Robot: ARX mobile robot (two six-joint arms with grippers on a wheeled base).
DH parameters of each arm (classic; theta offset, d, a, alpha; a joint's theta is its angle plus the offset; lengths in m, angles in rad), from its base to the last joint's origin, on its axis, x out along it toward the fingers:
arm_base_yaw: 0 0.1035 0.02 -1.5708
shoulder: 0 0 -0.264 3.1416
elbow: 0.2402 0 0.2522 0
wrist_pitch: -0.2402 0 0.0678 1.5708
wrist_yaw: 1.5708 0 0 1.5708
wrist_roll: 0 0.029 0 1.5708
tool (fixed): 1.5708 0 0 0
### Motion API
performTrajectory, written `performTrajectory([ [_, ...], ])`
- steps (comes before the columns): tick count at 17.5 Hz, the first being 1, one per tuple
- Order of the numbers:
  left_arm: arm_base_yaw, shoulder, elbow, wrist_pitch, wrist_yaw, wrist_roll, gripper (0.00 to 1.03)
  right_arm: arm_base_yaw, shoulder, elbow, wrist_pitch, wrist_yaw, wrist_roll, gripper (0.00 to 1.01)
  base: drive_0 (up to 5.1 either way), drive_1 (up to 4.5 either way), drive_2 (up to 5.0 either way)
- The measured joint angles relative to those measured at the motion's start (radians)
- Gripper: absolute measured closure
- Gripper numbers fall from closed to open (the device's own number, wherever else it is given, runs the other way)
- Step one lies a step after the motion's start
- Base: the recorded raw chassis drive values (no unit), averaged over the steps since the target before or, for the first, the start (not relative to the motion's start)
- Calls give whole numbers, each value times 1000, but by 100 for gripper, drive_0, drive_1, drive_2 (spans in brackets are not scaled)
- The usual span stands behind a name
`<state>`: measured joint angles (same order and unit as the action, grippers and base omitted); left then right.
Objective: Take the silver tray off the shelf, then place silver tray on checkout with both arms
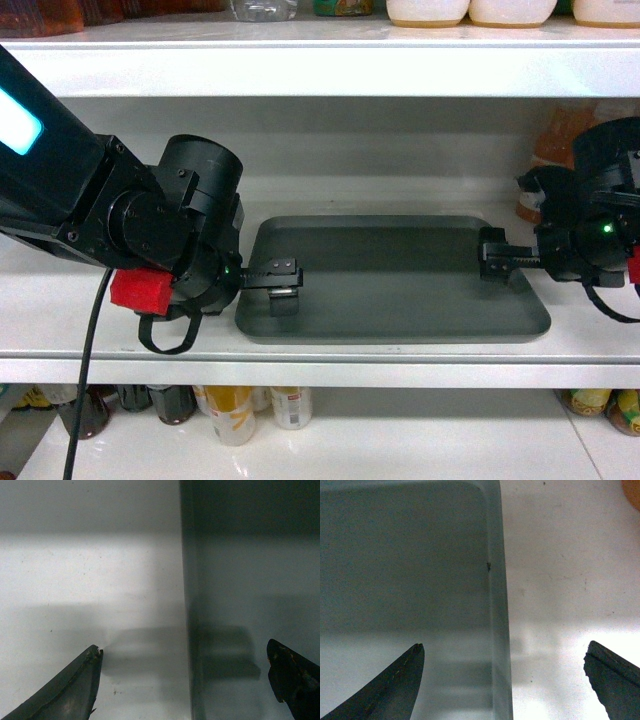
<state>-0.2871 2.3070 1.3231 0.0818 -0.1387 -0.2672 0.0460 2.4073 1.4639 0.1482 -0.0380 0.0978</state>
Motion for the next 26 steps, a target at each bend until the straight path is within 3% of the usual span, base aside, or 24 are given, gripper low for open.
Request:
performTrajectory([
  [3,-5,24,36,-8,-7,6,5,0,49,78,-61,24,19,3,0,0,0],
  [5,-5,30,45,-21,-7,5,5,0,61,101,-89,31,19,23,0,0,0],
  [9,6,33,42,-40,-10,-5,50,8,60,108,-138,37,34,74,0,0,0],
  [11,3,33,31,-29,1,-26,69,4,51,90,-134,42,40,92,0,0,0],
  [12,0,31,26,-25,0,-34,76,3,43,82,-138,30,42,96,0,0,0],
  [14,-5,14,-12,9,-5,-50,97,0,22,42,-126,14,65,97,0,0,0],
  [15,-5,5,-31,33,-5,-51,100,0,10,18,-106,16,72,97,0,0,0],
  [20,-12,-79,-162,111,-15,-38,100,-1,-88,-161,-10,11,122,97,0,0,0],
  [23,-23,-241,-299,167,-56,11,100,-2,-247,-389,114,-8,164,97,0,0,0],
  [26,-42,-470,-447,203,-68,40,100,-14,-478,-576,201,-45,175,97,0,0,0],
])
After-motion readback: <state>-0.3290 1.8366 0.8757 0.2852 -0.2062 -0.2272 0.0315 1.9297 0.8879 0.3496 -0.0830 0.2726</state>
